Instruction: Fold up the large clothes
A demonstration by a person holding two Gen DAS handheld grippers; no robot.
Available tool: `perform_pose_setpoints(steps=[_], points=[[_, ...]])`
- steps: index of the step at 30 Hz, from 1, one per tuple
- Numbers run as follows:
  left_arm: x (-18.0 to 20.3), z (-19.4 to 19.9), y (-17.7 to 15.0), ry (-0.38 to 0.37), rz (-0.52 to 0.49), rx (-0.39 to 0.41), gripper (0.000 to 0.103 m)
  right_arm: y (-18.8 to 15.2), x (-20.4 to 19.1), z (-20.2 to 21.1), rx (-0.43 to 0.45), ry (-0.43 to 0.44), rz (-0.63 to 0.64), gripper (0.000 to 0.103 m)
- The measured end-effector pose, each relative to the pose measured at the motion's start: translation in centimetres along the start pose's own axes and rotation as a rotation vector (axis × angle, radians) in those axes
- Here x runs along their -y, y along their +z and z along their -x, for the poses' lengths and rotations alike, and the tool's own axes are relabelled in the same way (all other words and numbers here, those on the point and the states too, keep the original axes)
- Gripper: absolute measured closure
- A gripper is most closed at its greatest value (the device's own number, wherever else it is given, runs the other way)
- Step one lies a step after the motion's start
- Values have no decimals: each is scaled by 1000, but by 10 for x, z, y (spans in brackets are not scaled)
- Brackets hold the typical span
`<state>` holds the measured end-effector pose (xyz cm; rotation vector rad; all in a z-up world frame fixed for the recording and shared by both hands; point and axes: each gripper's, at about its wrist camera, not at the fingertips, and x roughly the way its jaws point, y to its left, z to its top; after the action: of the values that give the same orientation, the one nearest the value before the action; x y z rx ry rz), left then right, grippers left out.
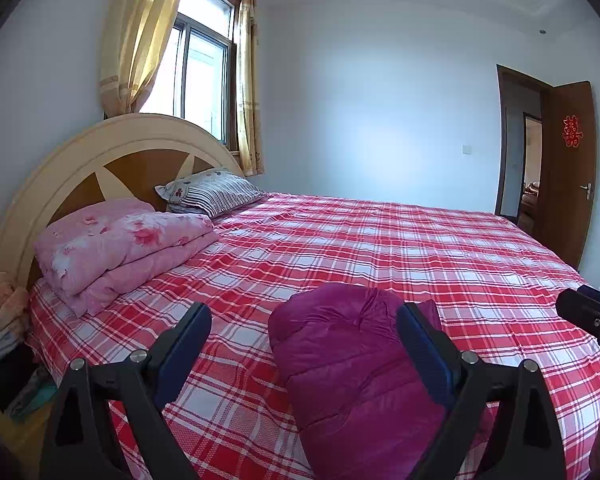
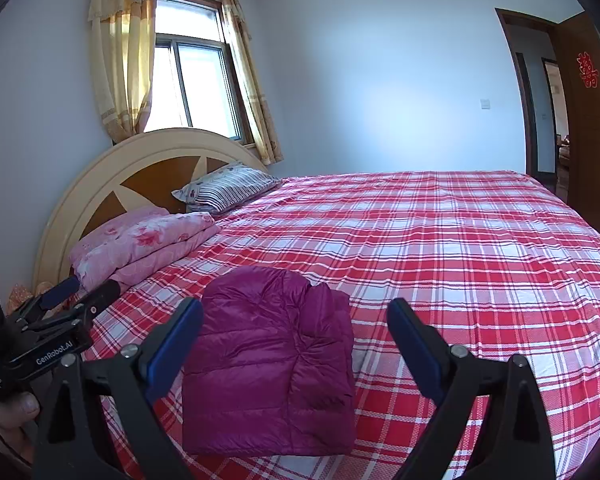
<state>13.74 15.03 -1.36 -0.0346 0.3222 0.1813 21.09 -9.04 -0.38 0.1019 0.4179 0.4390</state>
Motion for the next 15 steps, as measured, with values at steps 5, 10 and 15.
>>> perform_pose_setpoints(steps=[5, 10, 15], points=[[0, -1, 0, -5, 1, -4, 9, 0, 0, 1, 2, -1, 1, 6], [1, -1, 1, -6, 1, -7, 9, 1, 2, 2, 7, -3, 0, 5], [0, -2, 2, -2, 2, -12, 9, 0, 2, 3, 8, -3, 3, 4]])
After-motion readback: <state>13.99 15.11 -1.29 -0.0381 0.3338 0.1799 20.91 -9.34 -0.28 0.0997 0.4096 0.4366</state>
